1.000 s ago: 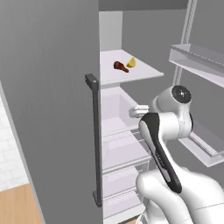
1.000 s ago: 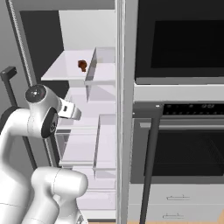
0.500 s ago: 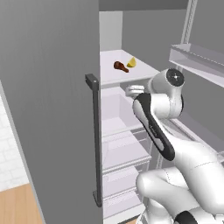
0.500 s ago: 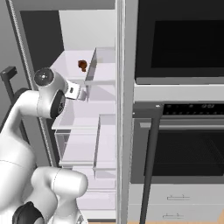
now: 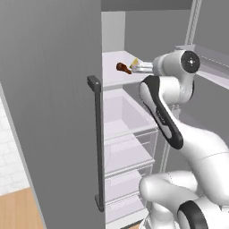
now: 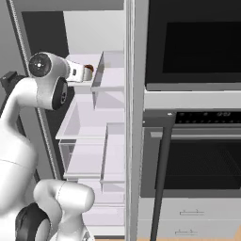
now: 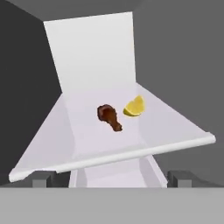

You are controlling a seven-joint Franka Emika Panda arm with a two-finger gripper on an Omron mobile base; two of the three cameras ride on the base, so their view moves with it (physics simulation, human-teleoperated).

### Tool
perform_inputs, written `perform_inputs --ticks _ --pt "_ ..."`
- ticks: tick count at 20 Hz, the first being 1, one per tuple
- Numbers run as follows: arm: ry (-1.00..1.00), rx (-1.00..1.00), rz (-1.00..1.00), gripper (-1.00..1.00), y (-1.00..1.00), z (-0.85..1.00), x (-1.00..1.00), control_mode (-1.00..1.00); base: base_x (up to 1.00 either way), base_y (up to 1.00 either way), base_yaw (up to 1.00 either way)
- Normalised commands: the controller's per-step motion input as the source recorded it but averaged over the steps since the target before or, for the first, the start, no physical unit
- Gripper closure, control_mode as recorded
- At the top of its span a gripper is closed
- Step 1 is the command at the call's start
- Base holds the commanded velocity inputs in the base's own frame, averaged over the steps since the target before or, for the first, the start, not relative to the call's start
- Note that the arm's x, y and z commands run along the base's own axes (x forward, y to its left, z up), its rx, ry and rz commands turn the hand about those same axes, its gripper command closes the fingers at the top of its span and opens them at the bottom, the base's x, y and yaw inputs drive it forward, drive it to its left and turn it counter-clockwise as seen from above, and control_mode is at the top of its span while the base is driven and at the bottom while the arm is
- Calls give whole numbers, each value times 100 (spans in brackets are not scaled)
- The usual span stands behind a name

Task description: Place one lemon wedge and one chicken drumstick in each tupperware on the nearby counter, to pack two identical lunches.

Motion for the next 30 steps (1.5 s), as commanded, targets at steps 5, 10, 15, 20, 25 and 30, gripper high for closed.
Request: perform_inputs --ticks 5,10,15,20,25,30 --pt "27 -7 2 -100 14 71 93 -100 0 0 0" --pt "20 -16 1 -100 11 -12 26 -100 0 0 0" --pt "3 -6 0 -100 0 -70 23 -100 0 0 0" --pt "0 0 0 -100 0 -45 74 -100 0 0 0" --pt "0 3 0 -100 0 -18 94 -100 0 0 0" --pt "2 5 0 -100 1 -28 78 -100 0 0 0"
